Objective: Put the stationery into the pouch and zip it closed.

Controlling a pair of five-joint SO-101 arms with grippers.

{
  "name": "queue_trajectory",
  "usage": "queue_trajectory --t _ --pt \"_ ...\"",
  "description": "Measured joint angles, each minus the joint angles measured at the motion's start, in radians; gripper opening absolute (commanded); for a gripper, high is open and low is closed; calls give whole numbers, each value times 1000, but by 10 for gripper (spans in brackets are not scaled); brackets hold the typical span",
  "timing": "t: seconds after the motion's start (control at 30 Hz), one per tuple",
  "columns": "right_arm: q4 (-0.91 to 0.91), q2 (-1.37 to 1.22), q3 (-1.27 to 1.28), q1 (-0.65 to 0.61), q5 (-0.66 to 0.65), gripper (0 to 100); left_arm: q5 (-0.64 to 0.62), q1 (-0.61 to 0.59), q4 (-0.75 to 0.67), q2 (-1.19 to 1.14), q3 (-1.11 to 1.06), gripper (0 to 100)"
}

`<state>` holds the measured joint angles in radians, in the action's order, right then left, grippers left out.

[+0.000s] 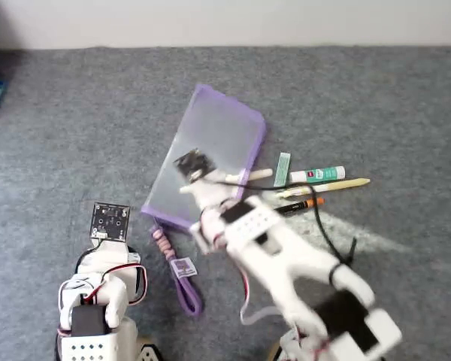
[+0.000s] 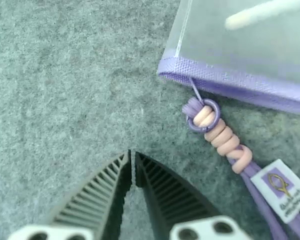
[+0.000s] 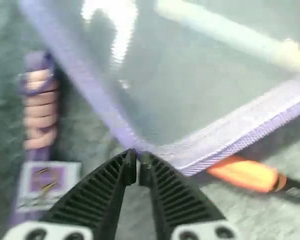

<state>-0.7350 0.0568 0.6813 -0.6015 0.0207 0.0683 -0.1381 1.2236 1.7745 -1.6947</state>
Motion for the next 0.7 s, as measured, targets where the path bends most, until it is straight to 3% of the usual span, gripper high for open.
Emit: queue_trajectory --t 0.17,0.3,0.47,0.6,0.7 --pt "63 -173 -199 255 -133 10 0 0 0 0 0 14" --pt "-52 -210 -377 338 -157 15 0 0 0 0 0 14" --pt "-377 -216 -571 279 -132 15 0 0 0 0 0 14" --pt "-598 -219 -654 170 6 15 0 0 0 0 0 14" --pt "-654 -219 -666 83 124 16 0 0 0 0 0 14"
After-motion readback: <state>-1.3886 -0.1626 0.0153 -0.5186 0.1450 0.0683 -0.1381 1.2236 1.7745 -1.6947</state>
